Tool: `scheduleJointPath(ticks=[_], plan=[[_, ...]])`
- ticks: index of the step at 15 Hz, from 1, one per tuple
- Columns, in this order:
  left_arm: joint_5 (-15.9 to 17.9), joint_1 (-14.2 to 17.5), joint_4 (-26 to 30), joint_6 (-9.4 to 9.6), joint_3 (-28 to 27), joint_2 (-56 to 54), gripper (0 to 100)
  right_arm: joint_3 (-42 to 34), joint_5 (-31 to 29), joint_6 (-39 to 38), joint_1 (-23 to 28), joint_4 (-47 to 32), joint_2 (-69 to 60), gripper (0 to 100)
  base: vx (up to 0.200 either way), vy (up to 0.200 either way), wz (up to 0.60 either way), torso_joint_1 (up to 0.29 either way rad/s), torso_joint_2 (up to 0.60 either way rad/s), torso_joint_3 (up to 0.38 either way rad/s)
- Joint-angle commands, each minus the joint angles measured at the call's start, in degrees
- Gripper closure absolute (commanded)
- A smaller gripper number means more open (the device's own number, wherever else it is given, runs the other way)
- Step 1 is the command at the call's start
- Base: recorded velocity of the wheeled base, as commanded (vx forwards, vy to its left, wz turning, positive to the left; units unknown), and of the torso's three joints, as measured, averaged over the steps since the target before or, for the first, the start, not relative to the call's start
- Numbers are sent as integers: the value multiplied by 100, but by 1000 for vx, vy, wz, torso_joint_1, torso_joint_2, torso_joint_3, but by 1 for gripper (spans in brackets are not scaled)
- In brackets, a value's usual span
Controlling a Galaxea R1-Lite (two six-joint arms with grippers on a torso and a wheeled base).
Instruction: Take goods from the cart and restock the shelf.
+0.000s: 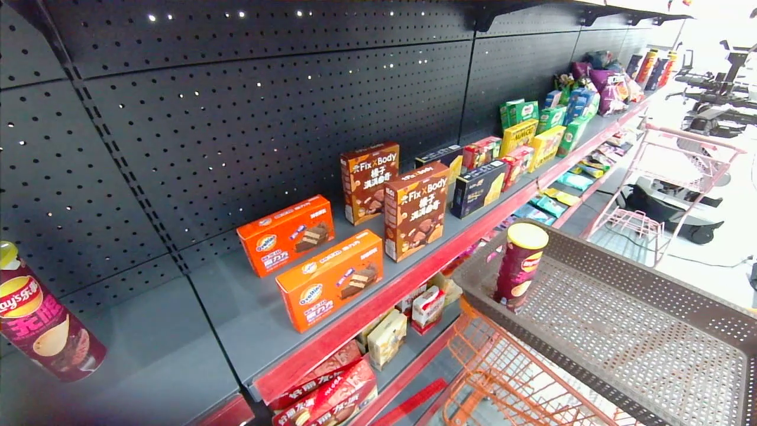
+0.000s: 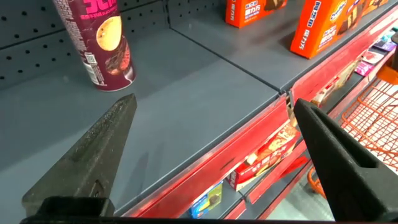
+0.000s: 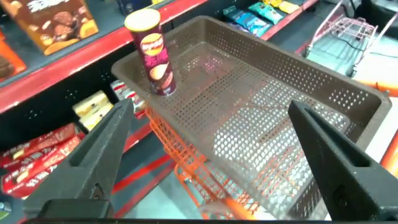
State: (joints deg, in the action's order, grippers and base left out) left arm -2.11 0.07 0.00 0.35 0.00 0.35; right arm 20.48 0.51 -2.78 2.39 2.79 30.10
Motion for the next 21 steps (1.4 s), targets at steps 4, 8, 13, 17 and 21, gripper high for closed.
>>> scheduleJointPath(ticks=[4, 8, 13, 17, 21], plan=[[-9, 1, 0, 0, 0, 0, 0, 79, 63, 23, -2, 626, 1262, 0, 0, 0, 0, 0, 0, 0], [-9, 1, 0, 0, 0, 0, 0, 0, 239, 216, -54, 582, 1473, 0, 0, 0, 0, 0, 0, 0], [0, 1, 0, 0, 0, 0, 0, 17, 362, 884, 526, 609, 2431, 0, 0, 0, 0, 0, 0, 0], [-9, 1, 0, 0, 0, 0, 0, 167, 388, 2308, 1018, 433, 2694, 0, 0, 0, 0, 0, 0, 0], [0, 1, 0, 0, 0, 0, 0, 589, 415, 2326, 921, 266, 2940, 0, 0, 0, -300, 1, 1, 4]])
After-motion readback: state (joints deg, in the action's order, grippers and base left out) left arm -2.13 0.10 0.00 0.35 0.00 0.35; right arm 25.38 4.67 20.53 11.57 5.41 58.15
